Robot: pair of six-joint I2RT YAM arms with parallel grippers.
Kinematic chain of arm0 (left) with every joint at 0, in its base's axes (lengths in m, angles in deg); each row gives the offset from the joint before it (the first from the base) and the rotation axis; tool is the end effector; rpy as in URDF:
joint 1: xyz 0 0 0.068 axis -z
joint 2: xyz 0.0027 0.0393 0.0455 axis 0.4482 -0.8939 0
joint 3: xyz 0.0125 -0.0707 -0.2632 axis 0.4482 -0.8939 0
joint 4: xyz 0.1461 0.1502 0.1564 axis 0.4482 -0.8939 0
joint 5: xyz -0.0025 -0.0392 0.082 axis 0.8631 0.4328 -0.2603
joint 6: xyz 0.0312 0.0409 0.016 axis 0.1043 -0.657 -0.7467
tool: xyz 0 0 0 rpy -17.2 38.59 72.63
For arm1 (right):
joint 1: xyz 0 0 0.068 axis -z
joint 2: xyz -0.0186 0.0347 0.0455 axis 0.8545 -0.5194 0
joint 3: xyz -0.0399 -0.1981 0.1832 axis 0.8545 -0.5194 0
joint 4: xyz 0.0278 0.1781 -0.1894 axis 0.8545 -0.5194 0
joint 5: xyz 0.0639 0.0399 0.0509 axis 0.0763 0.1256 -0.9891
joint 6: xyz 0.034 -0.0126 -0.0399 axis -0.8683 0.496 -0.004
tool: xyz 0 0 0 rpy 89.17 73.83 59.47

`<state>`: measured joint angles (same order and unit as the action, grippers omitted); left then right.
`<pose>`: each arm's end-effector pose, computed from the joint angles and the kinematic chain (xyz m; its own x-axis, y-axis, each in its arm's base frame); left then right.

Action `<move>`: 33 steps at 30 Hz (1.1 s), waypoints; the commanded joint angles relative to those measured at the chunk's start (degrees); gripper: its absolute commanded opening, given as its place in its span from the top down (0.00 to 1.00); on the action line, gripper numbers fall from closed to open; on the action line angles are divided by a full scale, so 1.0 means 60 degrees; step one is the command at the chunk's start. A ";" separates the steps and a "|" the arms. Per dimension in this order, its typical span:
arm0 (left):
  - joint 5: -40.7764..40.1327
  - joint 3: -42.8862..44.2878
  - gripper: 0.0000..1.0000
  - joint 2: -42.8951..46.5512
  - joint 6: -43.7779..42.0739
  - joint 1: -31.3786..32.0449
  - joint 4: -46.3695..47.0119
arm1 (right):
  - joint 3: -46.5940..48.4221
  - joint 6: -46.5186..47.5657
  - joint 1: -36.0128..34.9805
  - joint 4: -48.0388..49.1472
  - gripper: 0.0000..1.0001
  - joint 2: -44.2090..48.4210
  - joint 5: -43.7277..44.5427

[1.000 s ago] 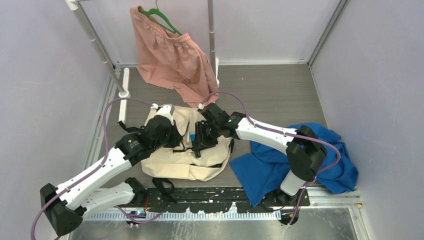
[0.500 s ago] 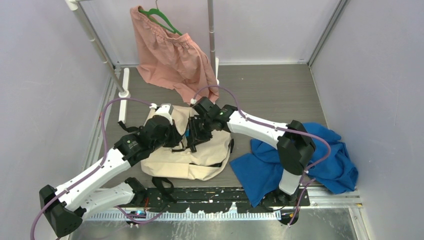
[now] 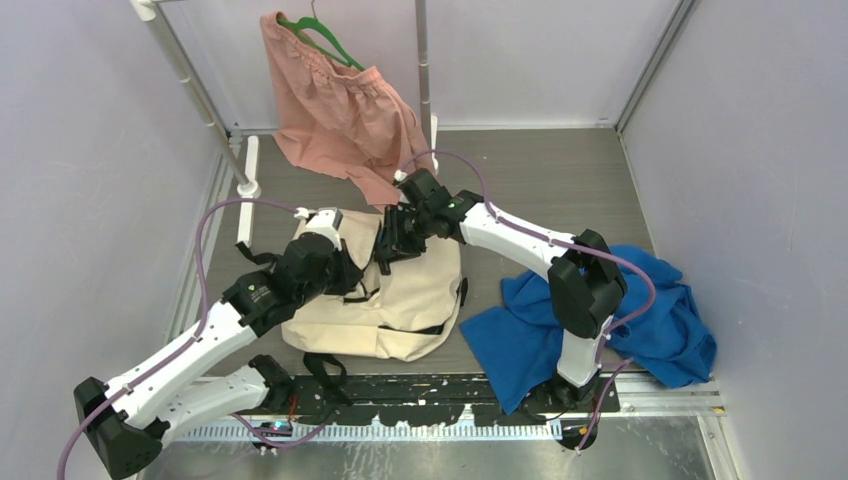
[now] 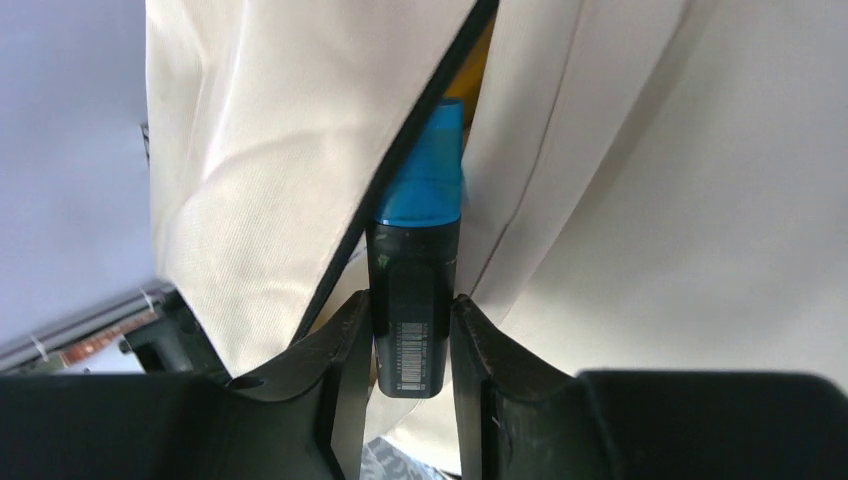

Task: Pack the student bag
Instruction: Place the stationery in the student bag.

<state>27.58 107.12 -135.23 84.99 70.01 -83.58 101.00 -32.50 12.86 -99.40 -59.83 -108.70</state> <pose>0.1392 -0.1216 0.2943 -0.6848 -0.1886 -0.7039 0.1642 0.9011 -0.4012 0.2714 0.2973 0.2549 -0.9414 -0.1000 -0.3222 -0.2894 0.7301 0.6191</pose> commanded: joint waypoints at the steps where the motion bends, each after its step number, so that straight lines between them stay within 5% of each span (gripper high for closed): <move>1: 0.0110 0.0062 1.00 0.0037 -0.0015 -0.0051 0.1016 | 0.0469 -0.0336 0.0226 0.0776 0.99 -0.0147 -0.0182; 13: 0.0135 0.0204 1.00 -0.0469 -0.0099 -0.0051 0.1311 | 0.0701 -0.0468 0.0207 0.0724 0.99 -0.0659 0.0598; 23: 0.0062 0.0149 1.00 -0.0308 -0.0032 -0.0051 0.1300 | 0.0732 -0.0501 0.0170 0.0782 0.82 -0.0532 0.0462; 33: 0.0056 0.0098 1.00 -0.0170 -0.0019 -0.0051 0.1309 | 0.0696 -0.0887 -0.0146 0.1170 0.83 -0.0409 -0.0092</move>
<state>28.28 107.03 -137.81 84.97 69.98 -81.02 103.53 -35.52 13.50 -96.51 -64.18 -106.36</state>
